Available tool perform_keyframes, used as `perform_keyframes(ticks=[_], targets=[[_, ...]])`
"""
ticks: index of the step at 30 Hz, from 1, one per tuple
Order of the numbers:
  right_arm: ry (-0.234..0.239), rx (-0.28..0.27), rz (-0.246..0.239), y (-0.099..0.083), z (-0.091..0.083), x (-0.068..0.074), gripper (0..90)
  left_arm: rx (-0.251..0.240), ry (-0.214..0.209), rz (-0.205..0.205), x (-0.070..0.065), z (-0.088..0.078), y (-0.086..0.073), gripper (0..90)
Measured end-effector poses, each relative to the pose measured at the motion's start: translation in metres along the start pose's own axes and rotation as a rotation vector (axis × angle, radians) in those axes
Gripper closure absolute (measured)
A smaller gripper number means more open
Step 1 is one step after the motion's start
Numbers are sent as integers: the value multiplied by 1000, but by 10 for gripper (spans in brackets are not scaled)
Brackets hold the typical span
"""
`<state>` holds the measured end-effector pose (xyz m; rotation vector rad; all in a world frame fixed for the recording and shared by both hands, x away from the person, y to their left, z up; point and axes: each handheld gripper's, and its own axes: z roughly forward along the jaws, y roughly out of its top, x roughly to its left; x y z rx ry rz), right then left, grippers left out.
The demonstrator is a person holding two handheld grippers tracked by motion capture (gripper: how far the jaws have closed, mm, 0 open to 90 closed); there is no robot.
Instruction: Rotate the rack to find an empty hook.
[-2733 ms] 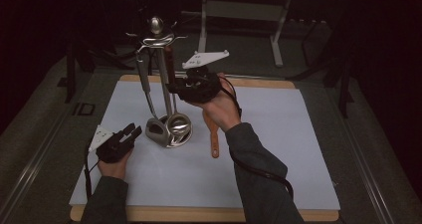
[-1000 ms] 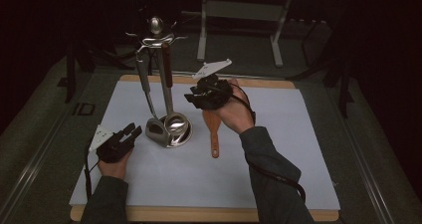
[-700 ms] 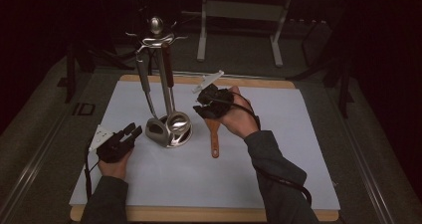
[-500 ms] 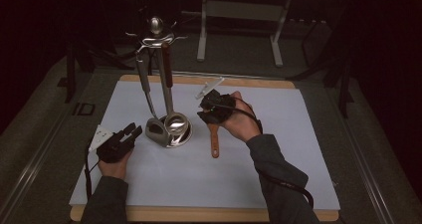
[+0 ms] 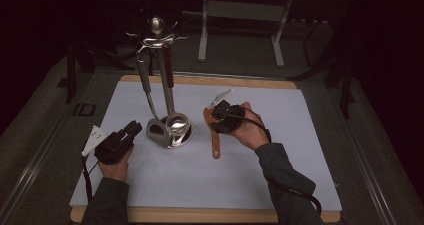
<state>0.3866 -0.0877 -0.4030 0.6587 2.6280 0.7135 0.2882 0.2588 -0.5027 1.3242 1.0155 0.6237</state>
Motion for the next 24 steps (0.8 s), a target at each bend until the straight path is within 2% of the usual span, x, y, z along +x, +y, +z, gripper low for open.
perform_keyframes(ticks=[3, 5, 10, 15, 19, 20, 21, 24], targets=[[-4, 19, 3, -7, 4, -1, 609, -47, -30, 12, -9, -4, 11, 807], [-3, 33, 16, -16, 9, -3, 608, -84, -56, 11, -15, -6, 21, 886], [4, 39, 22, -24, 14, -2, 608, -189, -117, 13, -31, -8, 55, 899], [13, 50, 29, -31, 19, 0, 605, -277, -152, 66, -47, -5, 95, 899], [23, 49, 32, -35, 22, 2, 605, -337, -164, 106, -59, -1, 127, 899], [27, 50, 33, -36, 23, 2, 604, -364, -166, 128, -64, 1, 141, 899], [27, 50, 33, -36, 23, 2, 604, -364, -166, 128, -64, 1, 141, 899], [36, 52, 41, -39, 28, 4, 598, -401, -172, 160, -73, 4, 160, 899]])
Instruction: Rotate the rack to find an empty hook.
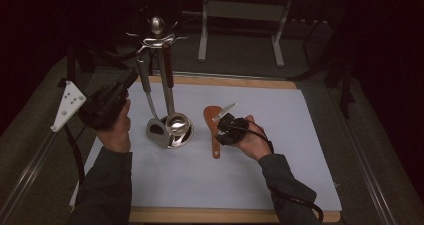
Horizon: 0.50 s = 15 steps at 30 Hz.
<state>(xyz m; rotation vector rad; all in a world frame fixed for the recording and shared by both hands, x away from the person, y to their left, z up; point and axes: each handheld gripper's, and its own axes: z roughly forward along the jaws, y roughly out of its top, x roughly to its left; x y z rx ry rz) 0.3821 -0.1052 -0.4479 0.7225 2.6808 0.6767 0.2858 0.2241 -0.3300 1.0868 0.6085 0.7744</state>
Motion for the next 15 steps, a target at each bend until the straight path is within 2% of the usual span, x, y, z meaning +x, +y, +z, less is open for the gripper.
perform_keyframes(ticks=[3, 5, 11, 15], targets=[[5, -1, 7, -2, 1, 0, 597, -13, -2, 21, -2, 12, 14, 899], [4, -2, 12, -4, 1, -1, 596, -1, -10, 20, -1, 23, 21, 898], [-5, -3, 19, -8, -3, -5, 589, 16, 1, 31, 0, 34, 23, 899], [-6, -2, 18, -9, -3, -5, 588, 37, 0, 11, 2, 36, 21, 899]])
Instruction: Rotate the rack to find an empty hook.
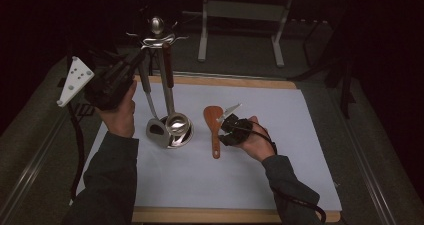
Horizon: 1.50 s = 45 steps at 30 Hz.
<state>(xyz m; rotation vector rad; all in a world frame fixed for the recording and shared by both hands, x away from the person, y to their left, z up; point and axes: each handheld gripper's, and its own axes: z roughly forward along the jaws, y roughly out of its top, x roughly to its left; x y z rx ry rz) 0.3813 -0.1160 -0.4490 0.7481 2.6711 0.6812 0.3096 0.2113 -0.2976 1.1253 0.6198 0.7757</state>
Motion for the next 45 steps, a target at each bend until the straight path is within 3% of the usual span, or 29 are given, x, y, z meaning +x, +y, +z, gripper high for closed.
perform_keyframes(ticks=[30, 45], targets=[[12, -4, 13, -4, 1, -1, 575, 2, 28, 33, 7, -3, 1, 900], [15, -4, 11, -2, 3, 1, 573, 10, 79, 27, 20, -3, 1, 899]])
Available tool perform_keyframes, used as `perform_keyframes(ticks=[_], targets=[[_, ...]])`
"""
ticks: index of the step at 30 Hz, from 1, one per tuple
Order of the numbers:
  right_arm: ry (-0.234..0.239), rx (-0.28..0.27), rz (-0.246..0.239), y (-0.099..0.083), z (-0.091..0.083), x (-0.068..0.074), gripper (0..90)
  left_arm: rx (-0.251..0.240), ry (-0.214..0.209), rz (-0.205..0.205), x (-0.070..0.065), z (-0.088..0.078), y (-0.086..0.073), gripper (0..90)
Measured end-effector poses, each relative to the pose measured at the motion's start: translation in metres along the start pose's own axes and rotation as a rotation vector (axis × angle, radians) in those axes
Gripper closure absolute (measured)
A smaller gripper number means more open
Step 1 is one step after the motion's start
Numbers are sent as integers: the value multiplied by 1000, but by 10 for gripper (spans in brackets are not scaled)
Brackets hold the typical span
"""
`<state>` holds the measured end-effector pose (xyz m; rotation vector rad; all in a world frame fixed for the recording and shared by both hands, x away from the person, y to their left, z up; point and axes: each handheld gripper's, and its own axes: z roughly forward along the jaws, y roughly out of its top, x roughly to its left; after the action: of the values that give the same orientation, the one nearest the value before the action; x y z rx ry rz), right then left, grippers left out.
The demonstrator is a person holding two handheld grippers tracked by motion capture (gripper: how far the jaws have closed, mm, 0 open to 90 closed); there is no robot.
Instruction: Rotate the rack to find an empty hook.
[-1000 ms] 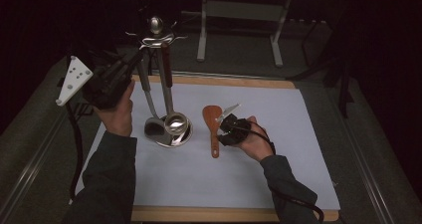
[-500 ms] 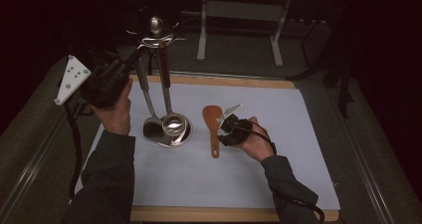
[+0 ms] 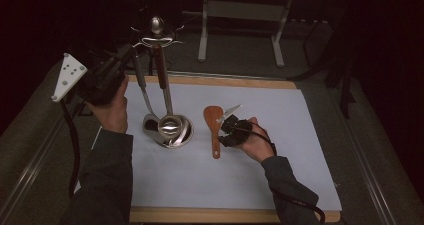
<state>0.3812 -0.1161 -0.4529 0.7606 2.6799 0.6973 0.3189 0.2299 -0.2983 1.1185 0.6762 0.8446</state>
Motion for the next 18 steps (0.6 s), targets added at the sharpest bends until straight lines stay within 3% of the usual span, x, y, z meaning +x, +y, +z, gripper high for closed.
perform_keyframes(ticks=[18], targets=[[0, 3, 10, -1, -1, -3, 570, 31, 56, -10, 17, 14, 1, 899]])
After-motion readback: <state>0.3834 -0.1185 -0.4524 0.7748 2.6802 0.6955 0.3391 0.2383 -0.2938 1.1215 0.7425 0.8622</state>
